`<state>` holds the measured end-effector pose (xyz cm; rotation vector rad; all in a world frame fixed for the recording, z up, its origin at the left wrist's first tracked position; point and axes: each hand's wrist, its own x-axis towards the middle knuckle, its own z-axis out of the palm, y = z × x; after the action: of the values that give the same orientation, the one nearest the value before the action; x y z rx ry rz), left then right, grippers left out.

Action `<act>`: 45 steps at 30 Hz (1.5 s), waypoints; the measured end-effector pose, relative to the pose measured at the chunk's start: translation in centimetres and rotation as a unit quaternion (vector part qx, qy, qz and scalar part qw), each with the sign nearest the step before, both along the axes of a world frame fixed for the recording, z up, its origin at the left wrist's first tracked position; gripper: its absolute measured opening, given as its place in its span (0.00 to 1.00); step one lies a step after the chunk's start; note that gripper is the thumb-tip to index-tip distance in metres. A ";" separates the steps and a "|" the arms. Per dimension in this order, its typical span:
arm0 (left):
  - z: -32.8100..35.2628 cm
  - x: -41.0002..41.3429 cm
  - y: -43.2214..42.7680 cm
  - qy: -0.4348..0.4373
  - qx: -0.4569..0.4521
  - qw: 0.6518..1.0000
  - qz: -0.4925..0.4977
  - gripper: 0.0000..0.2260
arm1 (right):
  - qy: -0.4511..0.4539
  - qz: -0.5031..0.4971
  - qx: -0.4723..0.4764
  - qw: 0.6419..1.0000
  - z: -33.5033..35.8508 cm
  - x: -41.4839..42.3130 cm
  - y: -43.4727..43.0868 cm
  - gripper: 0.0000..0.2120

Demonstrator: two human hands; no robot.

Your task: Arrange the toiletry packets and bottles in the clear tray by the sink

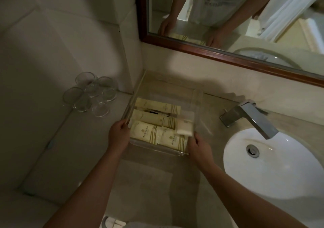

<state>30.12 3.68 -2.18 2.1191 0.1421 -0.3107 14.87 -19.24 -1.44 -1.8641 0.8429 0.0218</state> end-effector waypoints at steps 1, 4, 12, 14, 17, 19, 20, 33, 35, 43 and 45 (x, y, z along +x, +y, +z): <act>0.1 0.1 -0.1 -0.002 -0.007 1.000 0.002 0.16 | -0.003 -0.011 0.022 1.000 0.0 0.1 0.0 0.11; 0.2 0.3 -0.3 0.000 -0.029 1.000 0.006 0.17 | -0.013 -0.038 0.051 0.998 0.0 0.5 0.1 0.13; 0.7 0.7 -0.9 -0.010 -0.066 0.998 0.001 0.15 | -0.035 -0.044 0.097 0.994 -0.2 1.2 -0.4 0.09; 0.9 0.7 -1.0 -0.010 -0.087 0.996 0.000 0.14 | -0.034 -0.040 0.087 0.995 -0.2 1.5 -0.4 0.04; 1.0 0.7 -1.1 -0.017 -0.118 0.993 0.002 0.16 | -0.044 -0.054 0.091 0.993 -0.2 1.6 -0.3 0.08; 1.0 0.7 -1.4 -0.015 -0.145 0.989 -0.005 0.20 | -0.050 -0.079 0.087 0.992 -0.2 1.4 0.0 0.18; 1.0 0.7 -1.5 -0.010 -0.156 0.988 -0.010 0.23 | -0.053 -0.095 0.087 0.990 -0.1 1.4 0.1 0.23; -0.8 1.9 -3.0 -0.020 -0.150 0.988 -0.024 0.41 | -0.030 -0.076 -0.003 0.997 -0.4 2.5 -0.1 0.45; -1.2 2.4 -2.9 -0.031 -0.126 0.991 -0.028 0.41 | -0.018 -0.090 -0.015 0.996 -0.7 3.1 -0.4 0.40; -2.5 3.7 -4.7 -0.091 -0.016 0.995 0.020 0.37 | -0.001 -0.109 -0.081 0.991 -1.1 4.9 -1.6 0.32; -2.6 3.9 -5.2 -0.103 -0.007 0.994 0.034 0.34 | -0.005 -0.114 -0.086 0.990 -1.0 5.2 -1.8 0.28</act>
<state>33.99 -1.51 -4.75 2.1127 0.0913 -0.0507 20.12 -21.01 -2.45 -1.9136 1.0761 -0.2087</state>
